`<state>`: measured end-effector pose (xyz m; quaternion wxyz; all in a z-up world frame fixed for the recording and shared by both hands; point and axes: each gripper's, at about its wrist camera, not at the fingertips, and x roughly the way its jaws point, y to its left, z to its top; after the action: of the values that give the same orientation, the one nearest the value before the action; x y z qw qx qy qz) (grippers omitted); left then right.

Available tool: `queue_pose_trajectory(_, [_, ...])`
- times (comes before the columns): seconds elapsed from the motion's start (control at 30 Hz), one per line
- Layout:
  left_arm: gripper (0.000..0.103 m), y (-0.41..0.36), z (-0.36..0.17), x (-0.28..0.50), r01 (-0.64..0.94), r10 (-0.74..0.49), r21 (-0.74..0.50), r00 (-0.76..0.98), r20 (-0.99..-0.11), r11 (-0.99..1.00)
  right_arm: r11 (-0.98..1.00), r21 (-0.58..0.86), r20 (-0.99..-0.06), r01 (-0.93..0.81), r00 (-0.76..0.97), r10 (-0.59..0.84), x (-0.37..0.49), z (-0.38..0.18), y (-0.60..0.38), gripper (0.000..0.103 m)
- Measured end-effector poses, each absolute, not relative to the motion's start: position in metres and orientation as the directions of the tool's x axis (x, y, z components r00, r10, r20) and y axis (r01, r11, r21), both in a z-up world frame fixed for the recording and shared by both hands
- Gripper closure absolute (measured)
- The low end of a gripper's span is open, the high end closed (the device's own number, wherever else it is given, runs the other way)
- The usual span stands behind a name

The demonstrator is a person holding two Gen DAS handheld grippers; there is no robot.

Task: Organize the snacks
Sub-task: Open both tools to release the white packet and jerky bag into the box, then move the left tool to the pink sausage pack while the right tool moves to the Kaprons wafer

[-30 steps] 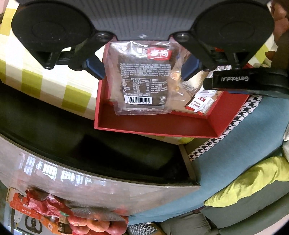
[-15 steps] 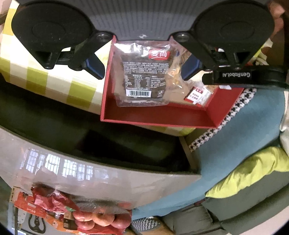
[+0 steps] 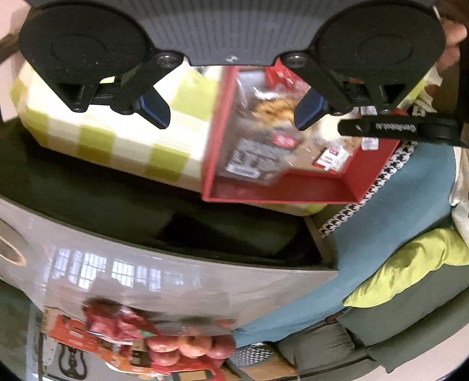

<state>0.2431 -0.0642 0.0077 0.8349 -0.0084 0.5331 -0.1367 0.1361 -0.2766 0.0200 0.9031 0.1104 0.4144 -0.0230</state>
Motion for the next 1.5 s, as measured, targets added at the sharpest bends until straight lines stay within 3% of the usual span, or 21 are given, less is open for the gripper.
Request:
queue_pose_trajectory(0.33, [0.024, -0.102, 0.014, 0.196, 0.331, -0.32, -0.206, 0.339, -0.885, 0.921, 0.972, 0.15, -0.808, 0.183, 0.589, 0.013, 0.089, 0.004, -0.312, 0.006])
queue_pose_trajectory(0.53, [0.024, -0.134, -0.005, 0.162, 0.358, -0.315, -0.212, 0.259, -0.913, 0.909, 0.994, 0.08, -0.856, 0.078, 0.516, 0.029, 0.096, -0.016, -0.318, 0.006])
queue_pose_trajectory(0.77, [0.025, -0.146, -0.036, 0.132, 0.139, -0.298, -0.277, 0.169, -0.939, 0.951, 0.982, -0.037, -0.897, -0.187, 0.44, 0.049, 0.107, -0.034, -0.321, 0.006])
queue_pose_trajectory(1.03, [0.025, -0.167, -0.039, 0.117, 0.028, -0.255, -0.254, 0.188, -0.949, 0.967, 0.926, -0.038, -0.9, -0.375, 0.416, 0.131, 0.127, -0.048, -0.33, 0.006])
queue_pose_trajectory(1.5, [0.019, -0.218, -0.055, 0.114, -0.12, -0.23, -0.255, 0.187, -0.955, 0.96, 0.962, 0.018, -0.862, -0.271, 0.484, 0.153, 0.143, -0.046, -0.388, 0.006])
